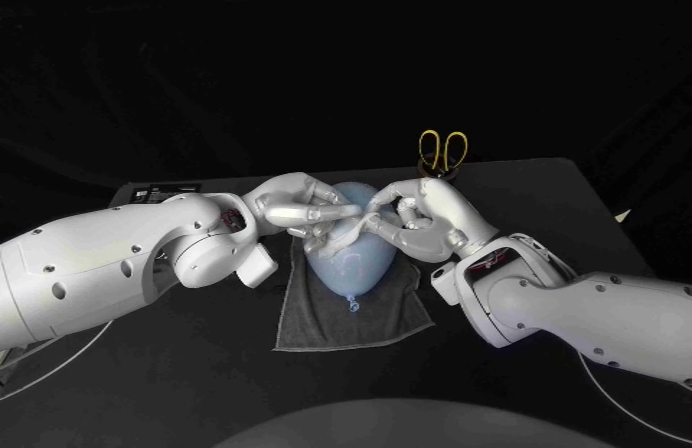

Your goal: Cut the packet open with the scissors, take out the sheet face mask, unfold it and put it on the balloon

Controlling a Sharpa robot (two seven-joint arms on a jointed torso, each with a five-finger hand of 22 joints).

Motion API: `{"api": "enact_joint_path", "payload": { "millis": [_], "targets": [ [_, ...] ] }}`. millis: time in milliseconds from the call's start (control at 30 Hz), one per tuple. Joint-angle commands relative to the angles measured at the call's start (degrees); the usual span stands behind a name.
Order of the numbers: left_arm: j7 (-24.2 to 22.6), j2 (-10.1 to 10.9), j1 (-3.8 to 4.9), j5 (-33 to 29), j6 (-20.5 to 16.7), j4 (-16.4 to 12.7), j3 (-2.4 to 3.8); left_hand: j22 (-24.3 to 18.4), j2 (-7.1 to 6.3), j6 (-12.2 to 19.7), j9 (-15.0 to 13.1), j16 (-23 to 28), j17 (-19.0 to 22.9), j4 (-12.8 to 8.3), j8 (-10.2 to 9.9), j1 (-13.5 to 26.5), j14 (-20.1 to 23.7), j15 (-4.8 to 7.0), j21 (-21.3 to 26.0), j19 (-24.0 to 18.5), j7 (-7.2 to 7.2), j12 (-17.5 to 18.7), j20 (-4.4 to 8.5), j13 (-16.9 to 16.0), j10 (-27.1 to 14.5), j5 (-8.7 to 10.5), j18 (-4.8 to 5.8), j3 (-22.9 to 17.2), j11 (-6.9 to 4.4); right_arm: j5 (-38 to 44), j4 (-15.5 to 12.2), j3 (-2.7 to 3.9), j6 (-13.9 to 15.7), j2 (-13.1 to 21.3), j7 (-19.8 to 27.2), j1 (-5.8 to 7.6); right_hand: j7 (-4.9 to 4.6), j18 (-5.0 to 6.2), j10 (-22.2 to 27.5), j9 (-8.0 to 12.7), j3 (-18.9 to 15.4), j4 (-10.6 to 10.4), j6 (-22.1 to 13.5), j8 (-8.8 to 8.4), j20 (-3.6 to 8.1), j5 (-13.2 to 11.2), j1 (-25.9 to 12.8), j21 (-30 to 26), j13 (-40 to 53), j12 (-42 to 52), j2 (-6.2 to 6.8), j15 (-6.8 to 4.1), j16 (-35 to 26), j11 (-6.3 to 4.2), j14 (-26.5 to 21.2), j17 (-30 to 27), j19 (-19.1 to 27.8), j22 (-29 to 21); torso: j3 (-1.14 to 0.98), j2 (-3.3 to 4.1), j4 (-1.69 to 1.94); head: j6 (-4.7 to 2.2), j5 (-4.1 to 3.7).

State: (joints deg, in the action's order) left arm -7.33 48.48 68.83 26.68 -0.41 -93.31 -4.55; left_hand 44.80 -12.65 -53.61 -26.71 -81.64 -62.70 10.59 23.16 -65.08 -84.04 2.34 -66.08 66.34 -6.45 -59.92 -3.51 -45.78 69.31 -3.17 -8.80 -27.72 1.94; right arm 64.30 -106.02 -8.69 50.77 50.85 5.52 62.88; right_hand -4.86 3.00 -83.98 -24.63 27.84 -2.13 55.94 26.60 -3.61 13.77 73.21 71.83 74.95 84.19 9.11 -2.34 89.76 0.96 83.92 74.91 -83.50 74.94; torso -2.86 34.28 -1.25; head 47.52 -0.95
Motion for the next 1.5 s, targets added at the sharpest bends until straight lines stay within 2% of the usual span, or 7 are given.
{"api": "enact_joint_path", "payload": {
  "millis": [33, 333, 567, 900, 1000, 1267, 1500],
  "targets": [
    [1.12, -0.16, -0.01, 1.65, -0.53, 0.01, 0.02, -0.17, -1.33, 0.06, 0.01, 0.28, 0.11, 0.14, -0.18, -0.76, 0.10, -0.42, 0.32, -0.06, 0.05, -0.10, -0.34, -0.30, -0.55, 0.31, 0.66, 1.53, -0.10, -2.10, 0.09, 0.18, -0.71, -0.21, -0.30, 0.24, 0.04, 0.68, -2.25, -0.07, 0.14, 0.04, 0.35, 0.22, 0.09, 0.17, -0.17, -0.40, 10.63, 0.10, -0.37, -0.44, 0.24, -0.35, 6.08, 15.09, -0.09, 10.21, 0.00, 0.01, 0.03, -0.08, -0.01],
    [1.03, -0.51, -0.01, 4.15, -1.20, -0.03, 0.02, -0.69, -2.26, -0.12, -0.08, 0.31, 0.19, 0.33, -0.12, -2.68, 0.21, -0.34, 0.81, -0.17, 0.16, -0.57, -0.28, -0.87, -0.66, 0.37, 0.60, 4.23, -0.19, -1.84, 1.12, 0.41, -3.34, -1.24, -4.18, 1.21, 0.05, 0.74, -2.18, -0.08, 0.02, 0.14, 0.26, 0.30, 0.16, 0.23, -0.21, -0.74, 10.55, 0.00, -0.04, -0.50, 0.24, -0.38, 6.08, 15.09, 0.02, 10.12, 0.01, 0.04, 0.03, -0.30, -0.02],
    [0.68, -0.71, -0.02, 4.79, -2.55, 0.00, 0.02, -0.76, -2.22, -0.11, -0.15, 0.22, -0.05, 0.51, -0.11, -4.53, 0.21, -0.34, 1.00, -0.11, 0.16, -1.25, -0.26, -1.75, -0.48, 0.38, 0.61, 5.93, -0.20, -0.73, 1.42, 0.43, -5.09, -1.73, -6.07, 1.43, 0.09, 0.76, -2.12, -0.10, 0.18, 0.47, 0.20, 0.74, 0.35, 2.36, -0.13, -0.95, 10.50, -0.07, 0.43, -0.61, 0.24, -0.45, 6.08, 15.09, 0.11, 10.07, -0.03, 0.05, -0.02, -0.21, 0.01],
    [0.32, -1.08, -0.02, 4.89, -4.84, 0.13, 0.03, -0.58, -2.00, -0.53, -0.30, 0.11, -0.31, 0.54, 0.17, -6.27, 0.15, -0.26, 0.99, 0.08, 0.28, -2.80, -0.22, -3.68, 0.45, 0.38, 0.64, 7.25, -0.30, 0.37, 1.22, 0.44, -6.48, -2.13, -6.61, 1.49, 0.05, 0.76, -2.15, -0.10, 0.21, 0.68, -0.11, 1.82, 0.44, 10.99, -1.16, -1.05, 10.52, -0.02, 1.72, -0.64, 0.24, -0.45, 6.08, 15.09, 0.15, 10.05, -0.07, 0.01, -0.01, -0.14, -0.09],
    [0.56, -1.22, -0.02, 4.90, -5.66, 0.17, 0.03, -0.48, -1.92, -0.71, -0.36, 0.04, -0.48, 0.54, 0.31, -6.84, 0.10, -0.22, 0.96, 0.17, 0.35, -3.43, -0.20, -4.44, 0.83, 0.38, 0.65, 7.72, -0.36, 0.59, 1.13, 0.44, -5.79, -2.20, -6.50, 1.50, 0.07, 0.73, -2.21, -0.12, 0.19, 0.69, -0.13, 2.03, 0.45, 12.10, -1.31, -0.90, 10.58, 0.06, 1.80, -0.66, 0.24, -0.48, 6.08, 15.09, 0.09, 10.09, -0.05, 0.05, -0.03, -0.15, -0.10],
    [1.89, -1.81, -0.01, 5.27, -7.04, 0.36, 0.03, 0.34, -1.27, -2.04, -0.71, -0.36, -1.53, 1.02, 1.17, -8.13, -0.30, 0.18, 0.52, 0.78, 0.93, -6.67, 0.02, -8.43, 3.10, 0.37, 0.77, 9.24, -0.85, 0.89, 0.86, 0.46, -1.73, -2.33, -5.67, 1.49, 0.41, 0.63, -2.48, -0.56, 0.22, 0.76, -0.06, 3.55, 0.66, 18.58, -2.10, -0.26, 10.80, 0.38, 1.98, -0.91, 0.24, -0.79, 6.08, 15.09, -0.18, 10.25, -0.03, 0.03, 0.00, -0.15, -0.11],
    [2.62, -2.35, -0.01, 6.34, -7.62, 0.51, 0.03, 0.57, -1.78, -2.47, -0.91, -0.46, -1.82, 1.61, 1.61, -8.21, -0.44, 0.39, 0.41, 0.97, 1.18, -8.01, 0.22, -10.09, 3.86, 0.39, 0.81, 10.98, -1.07, 1.41, 0.88, 0.49, -0.91, -2.53, -6.19, 1.49, 0.47, 0.64, -2.50, -0.83, 0.26, 0.85, -0.36, 4.26, 0.77, 21.14, -2.56, -0.30, 10.79, 0.37, 2.13, -1.00, 0.24, -0.87, 6.08, 15.09, -0.17, 10.23, -0.04, 0.02, -0.02, -0.15, -0.07]
  ]
}}
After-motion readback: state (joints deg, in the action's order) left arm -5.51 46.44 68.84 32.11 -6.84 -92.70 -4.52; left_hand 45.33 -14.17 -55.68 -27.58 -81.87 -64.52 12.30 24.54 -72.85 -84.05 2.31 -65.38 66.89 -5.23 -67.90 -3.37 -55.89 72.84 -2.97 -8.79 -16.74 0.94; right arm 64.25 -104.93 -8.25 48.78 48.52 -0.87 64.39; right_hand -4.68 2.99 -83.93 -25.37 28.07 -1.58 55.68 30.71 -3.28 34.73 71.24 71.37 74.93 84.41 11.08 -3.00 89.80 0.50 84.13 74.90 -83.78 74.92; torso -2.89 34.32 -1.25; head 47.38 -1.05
